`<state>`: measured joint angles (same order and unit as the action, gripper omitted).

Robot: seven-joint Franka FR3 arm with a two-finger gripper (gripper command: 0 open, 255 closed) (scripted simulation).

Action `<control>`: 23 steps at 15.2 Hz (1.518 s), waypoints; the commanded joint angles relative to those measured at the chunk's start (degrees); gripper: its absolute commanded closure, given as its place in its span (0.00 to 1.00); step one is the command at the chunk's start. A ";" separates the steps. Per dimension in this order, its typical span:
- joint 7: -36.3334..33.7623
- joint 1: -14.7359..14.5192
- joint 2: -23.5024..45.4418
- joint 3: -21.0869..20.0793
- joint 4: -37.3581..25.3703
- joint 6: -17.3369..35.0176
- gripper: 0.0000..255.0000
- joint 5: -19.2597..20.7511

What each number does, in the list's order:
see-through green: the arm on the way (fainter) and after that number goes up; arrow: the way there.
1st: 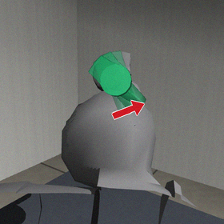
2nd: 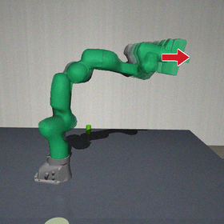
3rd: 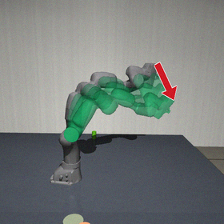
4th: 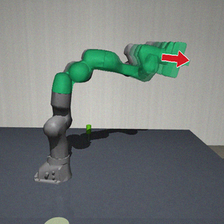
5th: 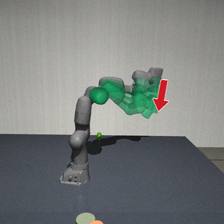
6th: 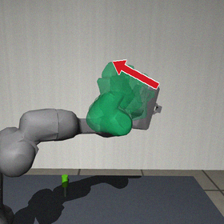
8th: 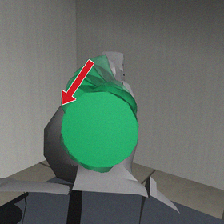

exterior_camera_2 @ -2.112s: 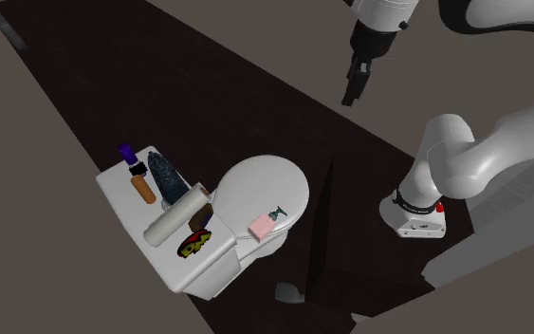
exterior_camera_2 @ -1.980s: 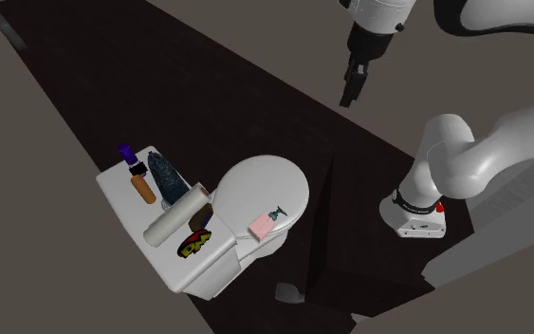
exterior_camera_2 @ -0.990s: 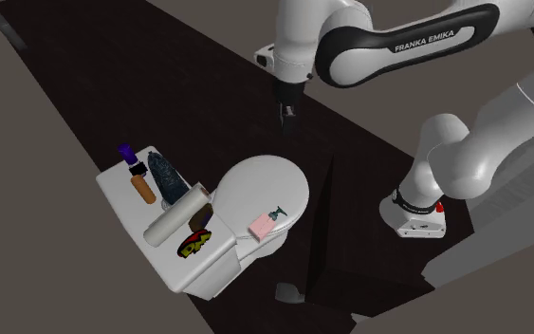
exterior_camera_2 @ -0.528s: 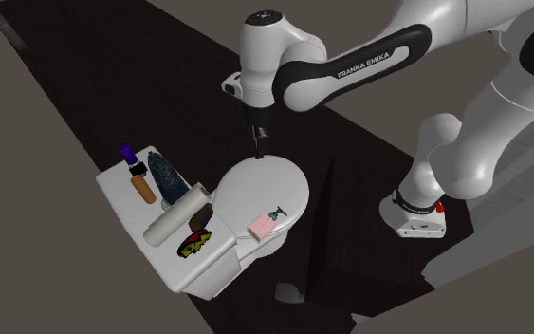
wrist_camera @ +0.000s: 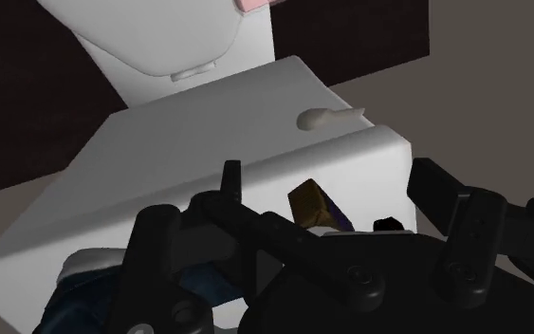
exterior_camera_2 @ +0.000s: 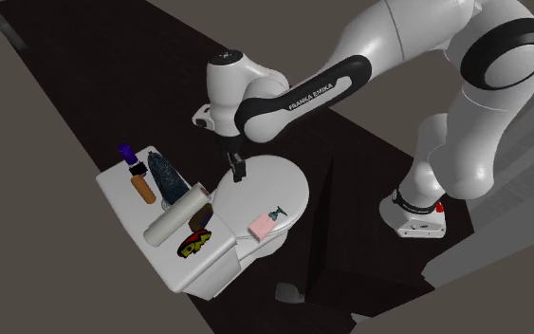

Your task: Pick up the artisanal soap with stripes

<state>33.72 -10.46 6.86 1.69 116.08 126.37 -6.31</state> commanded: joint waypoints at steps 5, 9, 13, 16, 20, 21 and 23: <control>6.78 -0.86 12.22 -2.44 -9.65 1.78 0.00 -1.97; 9.89 -1.39 18.75 -4.03 -15.59 1.91 0.00 -2.28; 10.25 -1.39 20.40 -4.10 -14.83 4.30 0.00 -2.46; 10.58 -1.38 21.98 -4.17 -14.32 6.37 0.00 -2.62; 10.53 -1.42 22.04 -4.17 -14.38 6.38 1.00 -2.61; 10.52 -1.43 22.04 -4.18 -14.38 6.38 1.00 -2.60; 10.50 -1.44 22.04 -4.18 -14.37 6.39 1.00 -2.60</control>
<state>44.21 -11.89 28.85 -2.46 101.66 132.75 -8.90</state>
